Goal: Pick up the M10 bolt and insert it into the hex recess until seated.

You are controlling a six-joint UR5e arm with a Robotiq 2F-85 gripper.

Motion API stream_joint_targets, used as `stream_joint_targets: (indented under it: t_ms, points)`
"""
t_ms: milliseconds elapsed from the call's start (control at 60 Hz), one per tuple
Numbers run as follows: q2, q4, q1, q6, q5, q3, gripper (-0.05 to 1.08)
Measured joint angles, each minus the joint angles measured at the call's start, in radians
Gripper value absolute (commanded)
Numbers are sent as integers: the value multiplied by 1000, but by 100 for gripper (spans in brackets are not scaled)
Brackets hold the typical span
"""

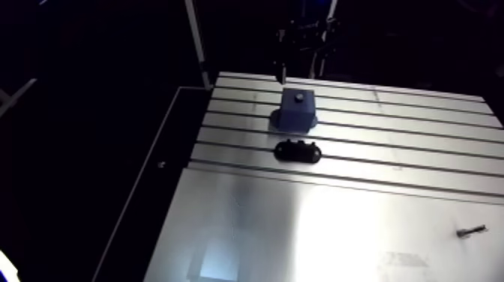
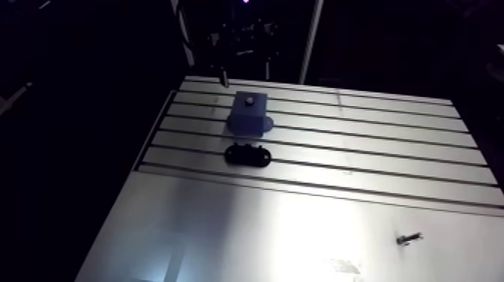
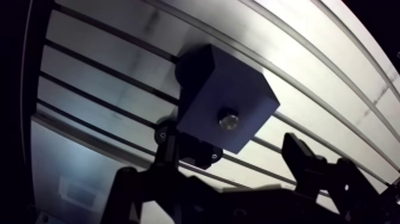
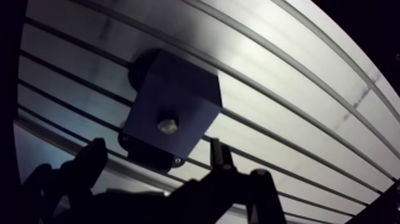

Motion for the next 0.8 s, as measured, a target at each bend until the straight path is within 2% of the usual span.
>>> stream_joint_targets:
  t_ms: [17,33,50,67,83,100,233,267,550,800]
  points:
    - [-3,2,0,0,0,0,63]
    - [-6,4,0,1,0,0,71]
    - [-9,6,0,2,0,1,71]
    - [-12,9,0,4,1,1,80]
    - [-15,12,0,6,2,1,80]
    - [-17,15,-1,8,2,2,85]
    - [-37,36,-1,49,13,8,94]
    - [-43,40,-1,69,17,9,101]
    - [-91,46,0,284,63,28,108]
    - [-109,-11,-2,419,68,63,108]
